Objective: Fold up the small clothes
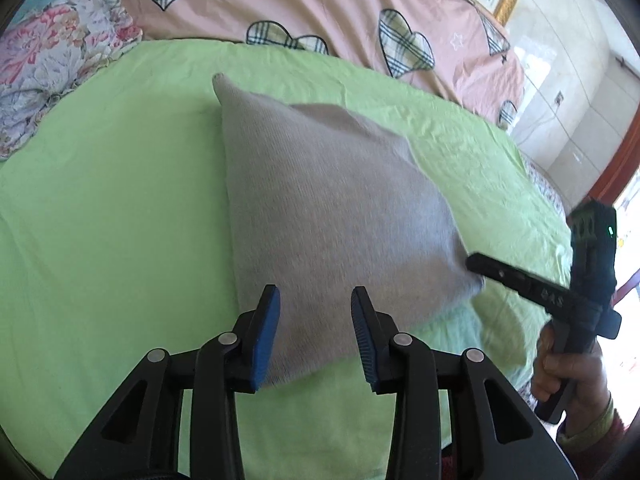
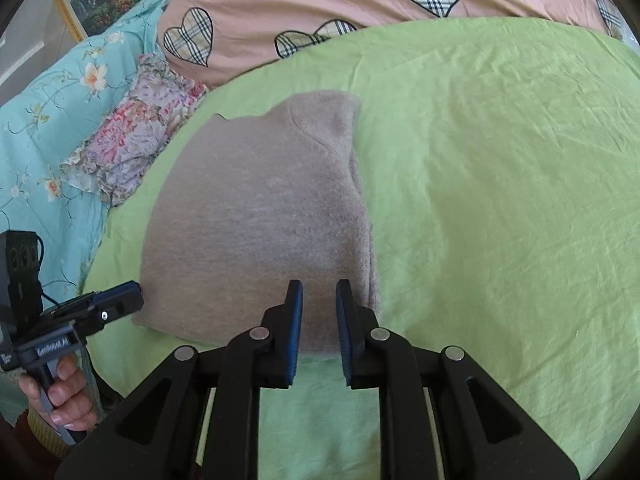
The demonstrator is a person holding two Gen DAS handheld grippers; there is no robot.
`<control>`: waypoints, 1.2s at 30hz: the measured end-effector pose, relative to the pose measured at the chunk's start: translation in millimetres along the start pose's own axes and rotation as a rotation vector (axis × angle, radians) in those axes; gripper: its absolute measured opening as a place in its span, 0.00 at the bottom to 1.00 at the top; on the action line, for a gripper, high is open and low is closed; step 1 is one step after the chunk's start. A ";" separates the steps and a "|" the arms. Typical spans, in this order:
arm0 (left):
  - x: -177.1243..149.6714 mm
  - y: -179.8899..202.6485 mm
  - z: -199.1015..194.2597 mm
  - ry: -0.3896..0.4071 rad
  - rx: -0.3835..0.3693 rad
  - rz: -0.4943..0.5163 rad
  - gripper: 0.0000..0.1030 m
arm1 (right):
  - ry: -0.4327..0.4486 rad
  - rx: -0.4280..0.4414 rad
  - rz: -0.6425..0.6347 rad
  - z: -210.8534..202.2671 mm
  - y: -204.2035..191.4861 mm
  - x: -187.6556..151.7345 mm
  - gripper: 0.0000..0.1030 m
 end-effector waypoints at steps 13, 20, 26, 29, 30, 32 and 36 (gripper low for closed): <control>57.9 -20.8 43.2 -0.002 0.008 -0.042 0.37 | -0.001 0.046 -0.018 35.1 -14.1 61.3 0.18; 58.7 -21.1 60.7 -0.041 0.067 0.002 0.40 | -0.085 0.039 0.005 66.7 -10.5 54.5 0.18; 45.6 -11.5 36.2 -0.014 0.103 0.004 0.41 | -0.038 0.050 0.015 30.0 -7.9 52.1 0.19; 29.8 -5.8 23.3 -0.013 0.121 -0.007 0.41 | -0.011 0.066 0.014 9.4 -10.4 42.7 0.25; 24.1 -4.8 19.6 -0.014 0.128 -0.012 0.41 | -0.005 0.068 0.010 5.1 -12.1 39.5 0.29; 12.8 -4.2 12.9 -0.014 0.145 -0.026 0.41 | 0.000 0.069 -0.003 -2.2 -16.4 32.3 0.33; -10.4 -2.5 2.4 -0.026 0.172 -0.056 0.53 | 0.004 0.058 -0.031 -12.1 -22.6 15.5 0.37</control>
Point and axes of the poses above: each gripper's, at about its wrist camera, not at the fingertips, and z roughly the way its jaws point, y to its right, x to its top, the point moved 3 cm from there along z, roughly the way its jaws point, and after that the axes turned 9 degrees about -x, right-handed, at the moved point
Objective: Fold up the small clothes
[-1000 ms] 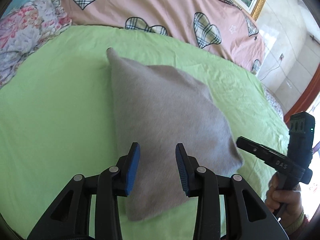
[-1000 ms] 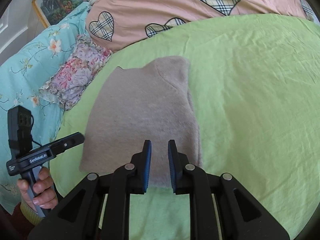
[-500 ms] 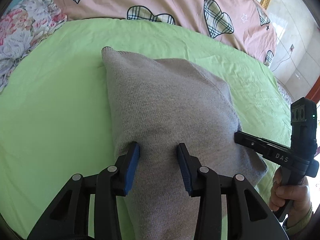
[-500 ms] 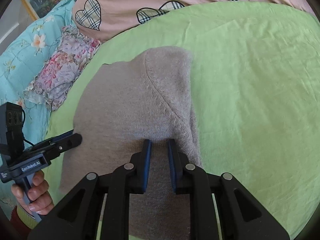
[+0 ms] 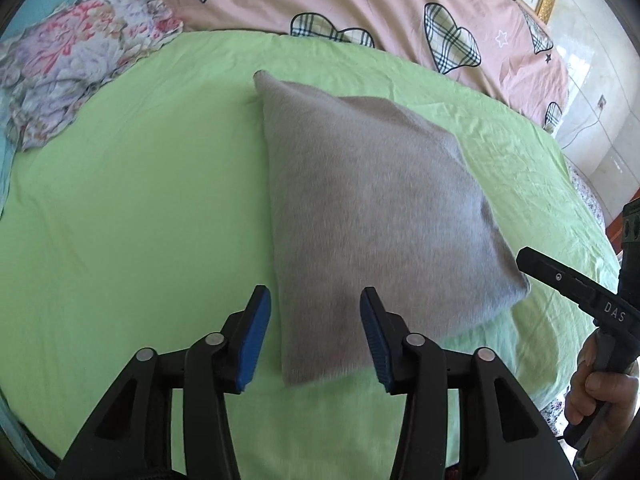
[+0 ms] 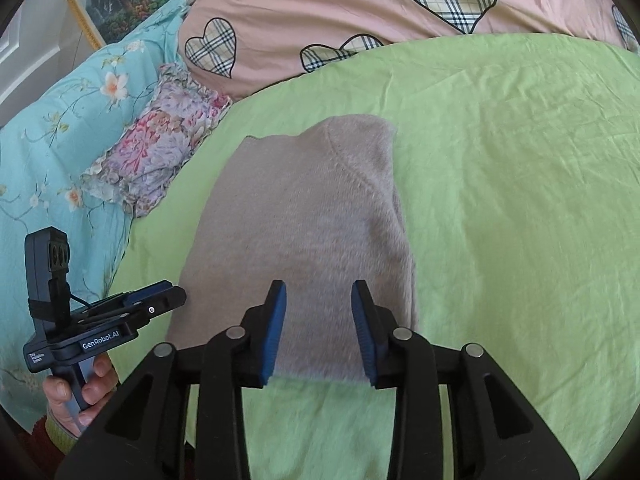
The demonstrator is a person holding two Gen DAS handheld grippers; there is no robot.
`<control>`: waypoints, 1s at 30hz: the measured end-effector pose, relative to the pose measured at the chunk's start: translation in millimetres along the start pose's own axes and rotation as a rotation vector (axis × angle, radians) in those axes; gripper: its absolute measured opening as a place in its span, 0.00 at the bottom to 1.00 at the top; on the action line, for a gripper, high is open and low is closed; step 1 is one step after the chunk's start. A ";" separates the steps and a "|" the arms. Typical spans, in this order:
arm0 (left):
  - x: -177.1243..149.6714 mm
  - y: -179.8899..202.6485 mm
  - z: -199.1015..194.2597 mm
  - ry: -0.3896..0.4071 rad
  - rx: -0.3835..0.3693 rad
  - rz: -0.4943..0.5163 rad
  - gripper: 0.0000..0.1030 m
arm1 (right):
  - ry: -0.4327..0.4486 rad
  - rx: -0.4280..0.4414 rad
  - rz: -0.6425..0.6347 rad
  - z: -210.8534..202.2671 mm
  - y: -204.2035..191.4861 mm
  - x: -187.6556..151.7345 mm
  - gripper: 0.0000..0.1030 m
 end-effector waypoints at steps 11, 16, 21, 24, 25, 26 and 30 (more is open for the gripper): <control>-52.6 9.0 -13.9 -0.029 0.079 0.019 0.81 | -0.017 -0.058 -0.090 -18.8 -8.8 -50.6 0.69; -57.1 7.4 -15.8 -0.014 0.157 0.056 0.81 | -0.020 -0.090 -0.087 -22.4 -3.7 -67.3 0.77; -61.9 11.5 -15.9 -0.007 0.187 0.100 0.81 | -0.023 -0.106 -0.080 -22.2 0.2 -78.3 0.79; -64.6 15.1 -15.8 -0.011 0.204 0.115 0.82 | -0.030 -0.096 -0.064 -21.5 -0.6 -79.4 0.80; -64.9 16.4 -15.9 -0.015 0.205 0.122 0.82 | -0.029 -0.094 -0.063 -21.5 -1.4 -79.7 0.81; -65.1 17.0 -16.4 -0.015 0.206 0.124 0.82 | -0.027 -0.094 -0.066 -21.4 -2.6 -80.4 0.82; -64.8 13.3 -17.1 -0.014 0.205 0.119 0.85 | -0.033 -0.094 -0.078 -19.8 -6.4 -83.3 0.83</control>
Point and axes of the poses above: each gripper's, at about its wrist camera, not at the fingertips, and z roughly the way its jaws point, y to its right, x to its top, the point moved 3 cm from there along z, roughly the way its jaws point, and after that the axes turned 9 degrees about -x, right-handed, at the moved point
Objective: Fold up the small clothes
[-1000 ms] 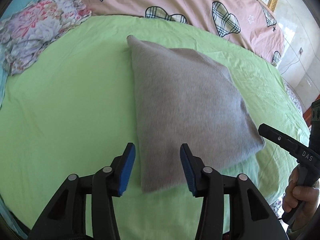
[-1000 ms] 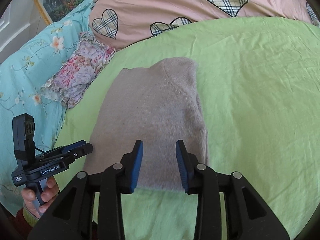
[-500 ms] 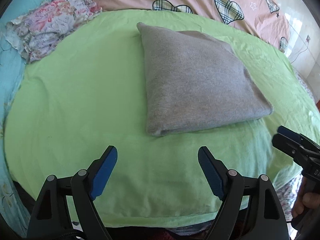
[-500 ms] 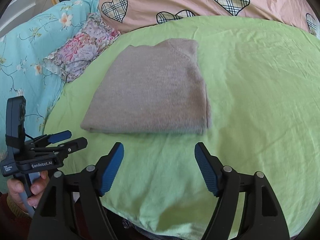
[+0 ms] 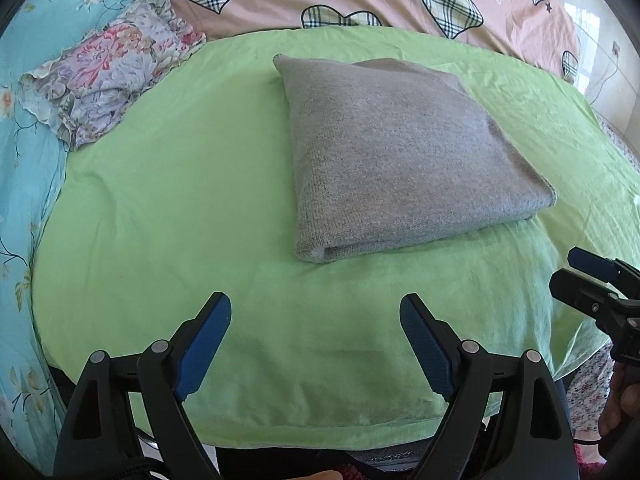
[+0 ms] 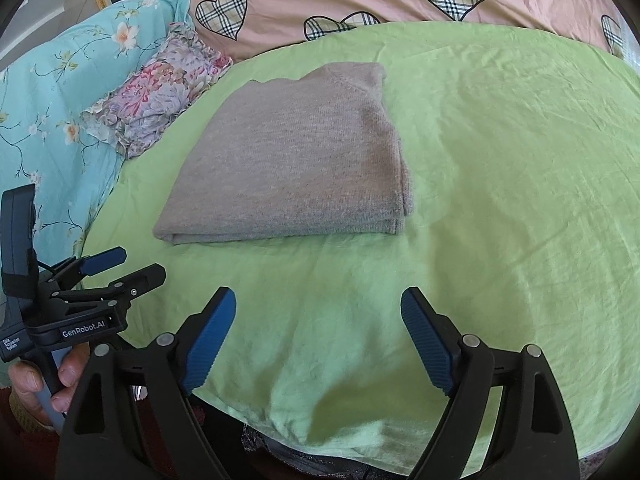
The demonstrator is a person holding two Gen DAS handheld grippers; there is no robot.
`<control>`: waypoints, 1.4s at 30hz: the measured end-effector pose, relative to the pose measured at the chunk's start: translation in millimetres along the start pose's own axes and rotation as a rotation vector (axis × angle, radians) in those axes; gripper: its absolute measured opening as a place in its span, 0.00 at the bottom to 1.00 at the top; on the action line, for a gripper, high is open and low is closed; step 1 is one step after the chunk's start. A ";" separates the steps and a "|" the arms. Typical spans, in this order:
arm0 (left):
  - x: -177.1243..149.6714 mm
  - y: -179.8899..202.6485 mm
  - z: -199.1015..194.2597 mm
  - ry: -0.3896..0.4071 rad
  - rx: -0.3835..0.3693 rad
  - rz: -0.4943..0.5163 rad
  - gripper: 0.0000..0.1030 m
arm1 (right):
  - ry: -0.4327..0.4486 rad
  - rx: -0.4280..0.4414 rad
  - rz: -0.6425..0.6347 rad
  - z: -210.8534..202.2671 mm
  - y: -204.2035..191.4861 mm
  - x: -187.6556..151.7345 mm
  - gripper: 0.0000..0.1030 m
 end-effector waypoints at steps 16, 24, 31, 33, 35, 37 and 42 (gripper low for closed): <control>9.9 -5.4 5.1 -0.020 0.092 0.039 0.88 | -0.006 0.021 -0.054 6.2 -13.7 14.3 0.85; 30.8 -6.3 4.5 0.013 0.106 0.050 0.91 | 0.012 0.021 -0.076 10.0 -14.9 39.0 0.89; 42.3 -5.0 8.5 0.014 0.103 0.047 0.92 | -0.005 0.032 -0.089 21.1 -19.2 52.7 0.90; 45.0 -5.2 9.7 0.017 0.105 0.047 0.92 | -0.007 0.033 -0.092 24.0 -19.9 55.9 0.90; 47.6 -5.4 11.7 0.016 0.105 0.046 0.92 | -0.008 0.037 -0.092 26.1 -20.0 59.0 0.90; 49.1 -5.7 12.9 0.015 0.101 0.040 0.92 | -0.007 0.037 -0.089 27.5 -19.9 61.8 0.90; 52.1 -5.6 14.3 0.016 0.100 0.037 0.92 | -0.004 0.037 -0.086 29.7 -19.9 66.8 0.91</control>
Point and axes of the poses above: each gripper's, at about its wrist camera, not at the fingertips, and z roughly the way its jaws point, y to its right, x to its top, the point moved 3 cm from there along z, roughly the way its jaws point, and after that the axes turned 9 degrees about -x, right-handed, at the moved point
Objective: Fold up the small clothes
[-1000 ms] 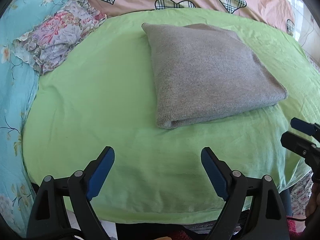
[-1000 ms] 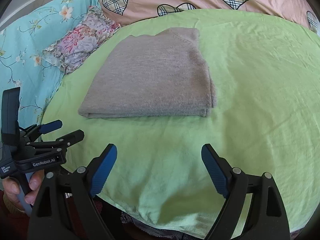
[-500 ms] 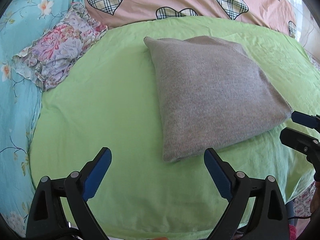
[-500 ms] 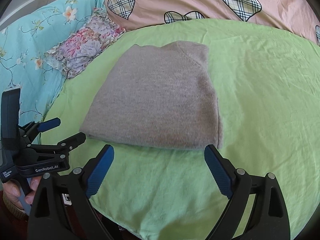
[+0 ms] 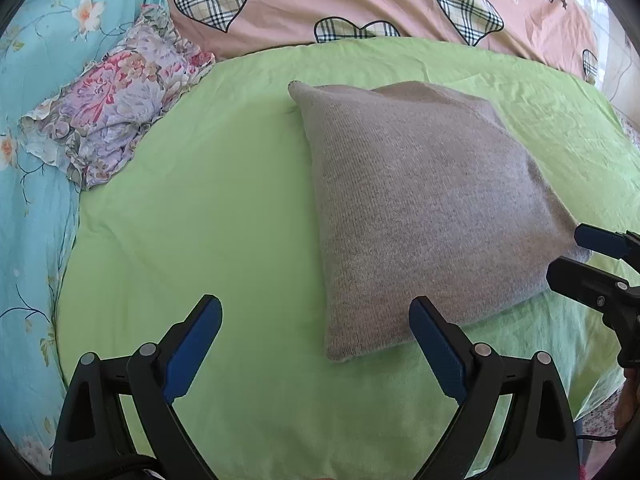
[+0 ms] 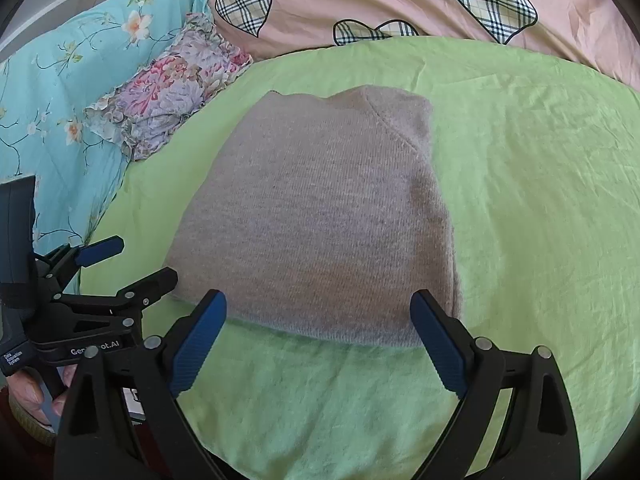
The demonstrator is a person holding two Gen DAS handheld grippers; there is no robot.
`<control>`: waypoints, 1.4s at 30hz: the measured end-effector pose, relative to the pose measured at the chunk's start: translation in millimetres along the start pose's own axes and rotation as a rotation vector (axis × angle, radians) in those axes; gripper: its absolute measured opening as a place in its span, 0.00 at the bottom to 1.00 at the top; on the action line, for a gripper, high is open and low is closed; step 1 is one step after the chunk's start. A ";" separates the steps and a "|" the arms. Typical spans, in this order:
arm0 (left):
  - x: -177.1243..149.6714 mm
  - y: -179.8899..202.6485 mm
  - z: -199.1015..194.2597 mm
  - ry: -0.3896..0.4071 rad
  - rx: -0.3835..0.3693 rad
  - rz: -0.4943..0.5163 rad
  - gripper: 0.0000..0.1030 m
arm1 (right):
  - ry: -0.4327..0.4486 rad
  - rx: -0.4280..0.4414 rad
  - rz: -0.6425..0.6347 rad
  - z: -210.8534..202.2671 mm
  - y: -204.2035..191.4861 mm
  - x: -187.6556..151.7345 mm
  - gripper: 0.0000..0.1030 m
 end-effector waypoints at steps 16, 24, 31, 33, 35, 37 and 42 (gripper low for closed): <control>15.8 -3.9 1.4 0.018 -0.027 -0.020 0.93 | 0.004 0.011 0.002 9.1 -1.8 20.1 0.91; 20.1 -3.6 0.0 0.027 -0.034 -0.024 0.93 | 0.010 0.013 0.001 9.9 -3.8 26.0 0.91; 22.1 -4.9 0.7 0.026 -0.035 -0.026 0.93 | 0.011 0.014 0.001 10.6 -2.5 28.9 0.91; 22.5 -5.4 -0.3 0.027 -0.036 -0.030 0.93 | 0.011 0.015 0.001 10.5 -2.8 28.9 0.91; 23.0 -5.4 -0.6 0.028 -0.034 -0.031 0.93 | 0.013 0.014 0.001 10.3 -2.3 29.7 0.91; 23.0 -5.1 -0.6 0.028 -0.036 -0.032 0.93 | 0.012 0.014 0.002 10.5 -2.6 29.8 0.91; 23.5 -4.3 -0.5 0.029 -0.035 -0.031 0.93 | 0.013 0.014 0.000 10.3 -2.8 30.2 0.91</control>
Point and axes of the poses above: each gripper's, at about its wrist camera, not at the fingertips, and z roughly the way its jaws point, y to its right, x to its top, the point moved 3 cm from there along z, roughly the way its jaws point, and after that the axes turned 9 degrees about -x, right-handed, at the moved point
